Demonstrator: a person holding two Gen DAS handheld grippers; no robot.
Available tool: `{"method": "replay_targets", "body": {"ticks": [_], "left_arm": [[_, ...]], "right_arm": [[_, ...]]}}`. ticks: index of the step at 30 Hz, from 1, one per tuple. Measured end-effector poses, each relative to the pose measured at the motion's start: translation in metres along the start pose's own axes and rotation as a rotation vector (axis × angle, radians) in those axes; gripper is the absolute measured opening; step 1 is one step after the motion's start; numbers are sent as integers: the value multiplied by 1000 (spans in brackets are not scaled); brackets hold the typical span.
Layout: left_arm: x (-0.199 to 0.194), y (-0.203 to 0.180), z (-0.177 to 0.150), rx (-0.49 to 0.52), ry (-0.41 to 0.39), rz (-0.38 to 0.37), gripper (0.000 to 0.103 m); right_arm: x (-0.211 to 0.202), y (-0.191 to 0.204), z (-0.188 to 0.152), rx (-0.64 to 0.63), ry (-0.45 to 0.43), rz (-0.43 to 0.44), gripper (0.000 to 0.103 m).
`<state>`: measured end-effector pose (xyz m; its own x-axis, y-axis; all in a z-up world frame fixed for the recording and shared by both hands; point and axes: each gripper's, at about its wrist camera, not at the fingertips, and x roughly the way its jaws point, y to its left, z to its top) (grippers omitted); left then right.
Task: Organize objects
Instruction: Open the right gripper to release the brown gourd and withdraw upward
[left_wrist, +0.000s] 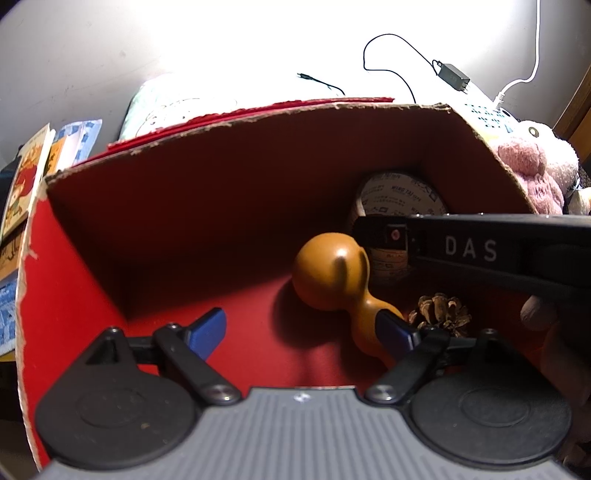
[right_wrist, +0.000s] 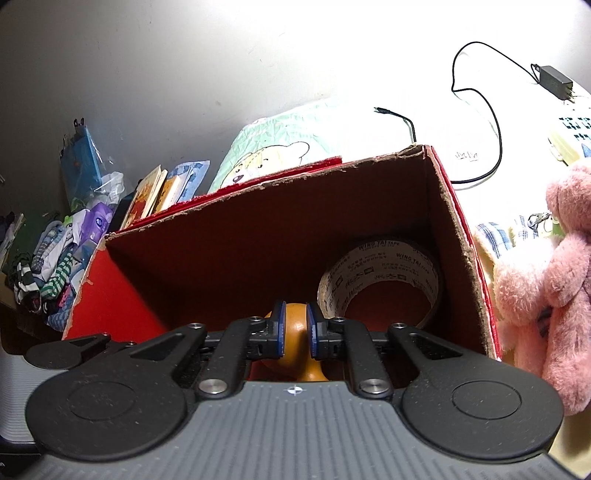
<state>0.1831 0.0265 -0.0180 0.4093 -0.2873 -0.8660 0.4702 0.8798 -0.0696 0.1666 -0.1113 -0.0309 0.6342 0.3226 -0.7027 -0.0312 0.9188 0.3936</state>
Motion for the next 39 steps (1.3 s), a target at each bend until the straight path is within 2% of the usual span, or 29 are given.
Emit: {"method": "replay_targets", "body": {"ticks": [10,17,24,28,32,36,39], "left_arm": [[-1,0,0,-12,0,15,90],[-1,-3,1,-13,-5,51,92],[-15,-6,1,-62,-34,127,90],[-39,-16,0,-39,-100,232,90],[-56,-18,-2,-89,-105,258,90],[-73,-22,-6,-131,-112,320,90],[-85,-25,-11,-163,-112,339,90]], "right_arm": [[-1,1,-1,3,-16,8,14],[0,1,0,2,-7,39,15],[-11,1,0,6,-55,14,17],[-27,4,0,-30,-96,-5,18],[-48,1,0,-14,-132,-11,19],[-68,2,-2,-55,-173,-14,21],[-81,-2,-6,-64,-200,9,23]]}}
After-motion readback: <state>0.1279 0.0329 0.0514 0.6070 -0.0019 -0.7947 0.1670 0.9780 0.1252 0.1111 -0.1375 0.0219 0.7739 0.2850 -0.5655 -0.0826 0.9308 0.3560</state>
